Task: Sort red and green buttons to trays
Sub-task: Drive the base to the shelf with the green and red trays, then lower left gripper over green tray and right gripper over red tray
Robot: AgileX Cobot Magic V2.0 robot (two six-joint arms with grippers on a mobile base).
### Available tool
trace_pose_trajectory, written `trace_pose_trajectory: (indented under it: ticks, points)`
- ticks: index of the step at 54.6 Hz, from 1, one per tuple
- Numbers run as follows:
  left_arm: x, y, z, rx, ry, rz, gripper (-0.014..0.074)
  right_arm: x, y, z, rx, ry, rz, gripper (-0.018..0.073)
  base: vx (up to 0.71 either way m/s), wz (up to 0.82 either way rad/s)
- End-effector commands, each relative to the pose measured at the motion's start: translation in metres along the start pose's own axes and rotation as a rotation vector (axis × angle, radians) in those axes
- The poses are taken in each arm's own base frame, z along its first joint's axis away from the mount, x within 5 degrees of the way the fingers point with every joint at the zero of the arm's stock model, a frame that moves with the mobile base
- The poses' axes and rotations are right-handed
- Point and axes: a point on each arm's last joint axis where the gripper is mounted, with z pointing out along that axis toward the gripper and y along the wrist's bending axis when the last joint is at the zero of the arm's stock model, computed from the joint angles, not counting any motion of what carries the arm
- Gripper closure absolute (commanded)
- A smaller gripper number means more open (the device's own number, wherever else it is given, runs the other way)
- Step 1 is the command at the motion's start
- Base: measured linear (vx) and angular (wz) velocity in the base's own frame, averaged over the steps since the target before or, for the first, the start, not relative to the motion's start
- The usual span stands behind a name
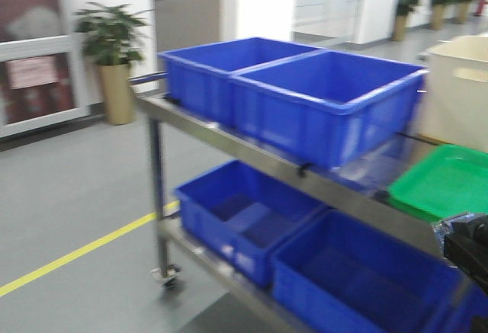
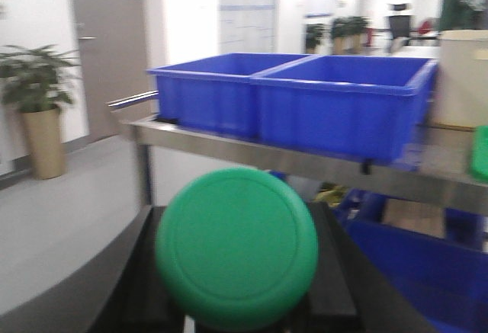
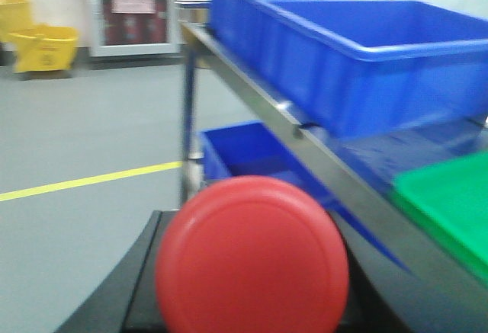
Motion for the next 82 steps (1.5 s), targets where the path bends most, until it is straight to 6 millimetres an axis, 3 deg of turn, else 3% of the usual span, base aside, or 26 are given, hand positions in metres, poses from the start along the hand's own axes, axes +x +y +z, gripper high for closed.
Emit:
trace_pose_trajectory:
  ticks: [1,44,82]
  points:
    - [-0.0204,-0.0012,-0.0027,0.013,-0.129,-0.008,0.0602,-0.0184,-0.0004,-0.0045,-0.005,-0.12,-0.018,0.0568,0.28,-0.89]
    - [-0.0204,-0.0012,-0.0027,0.013,-0.129,-0.008,0.0602,-0.0179,-0.0005,-0.0044,-0.004,-0.115,-0.018,0.0568,0.26,-0.71]
    - [-0.0204,-0.0012,-0.0027,0.013,-0.129,-0.008,0.0602,-0.0179,-0.0005,-0.0044,-0.004,-0.114,-0.018,0.0568,0.18,-0.25]
